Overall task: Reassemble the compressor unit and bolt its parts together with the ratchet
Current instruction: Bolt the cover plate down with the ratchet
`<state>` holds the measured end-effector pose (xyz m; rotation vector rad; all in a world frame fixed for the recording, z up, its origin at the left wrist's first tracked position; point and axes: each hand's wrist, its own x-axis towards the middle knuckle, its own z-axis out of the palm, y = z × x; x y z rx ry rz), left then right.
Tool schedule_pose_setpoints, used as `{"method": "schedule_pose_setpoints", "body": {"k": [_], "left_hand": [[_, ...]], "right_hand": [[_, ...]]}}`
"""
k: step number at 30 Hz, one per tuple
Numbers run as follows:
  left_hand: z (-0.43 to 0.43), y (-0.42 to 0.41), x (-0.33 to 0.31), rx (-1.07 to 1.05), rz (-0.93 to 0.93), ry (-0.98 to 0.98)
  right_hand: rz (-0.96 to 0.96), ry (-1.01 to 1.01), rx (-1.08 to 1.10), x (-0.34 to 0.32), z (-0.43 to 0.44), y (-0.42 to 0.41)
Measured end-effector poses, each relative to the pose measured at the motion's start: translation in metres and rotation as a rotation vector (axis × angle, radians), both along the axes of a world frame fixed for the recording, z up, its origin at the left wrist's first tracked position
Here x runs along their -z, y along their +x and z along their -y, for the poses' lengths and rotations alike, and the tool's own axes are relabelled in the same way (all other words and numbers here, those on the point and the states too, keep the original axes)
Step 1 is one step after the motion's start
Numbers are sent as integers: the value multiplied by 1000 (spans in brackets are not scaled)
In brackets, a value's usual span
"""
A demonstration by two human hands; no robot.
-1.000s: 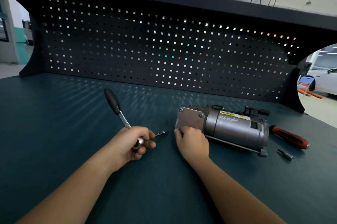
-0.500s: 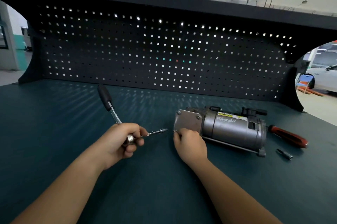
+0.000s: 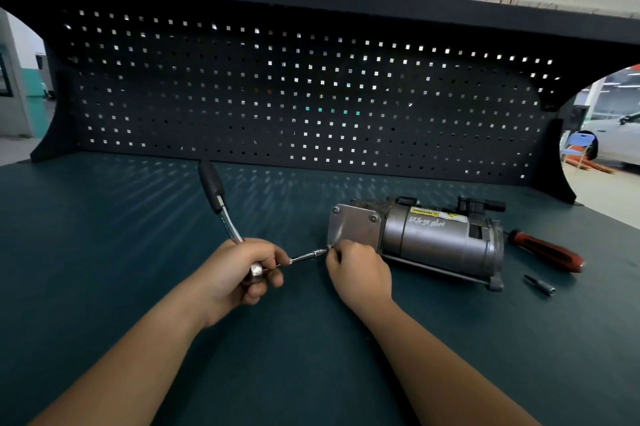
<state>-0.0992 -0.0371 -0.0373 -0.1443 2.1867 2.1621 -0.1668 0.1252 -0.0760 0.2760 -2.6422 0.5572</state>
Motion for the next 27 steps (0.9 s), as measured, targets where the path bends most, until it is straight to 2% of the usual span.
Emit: {"method": "schedule_pose_setpoints", "body": {"k": [17,23,27], "left_hand": [[-4,2,-3,-11,-72,-81],[-12,10,-5,61,-202,-340],[-15,14,-2,103,-319,-675]], "right_hand": [[3,-31,23,-1,0,0],[-3,-42,28,-1,1,-1],[-1,-45,42,0,2,-1]]}}
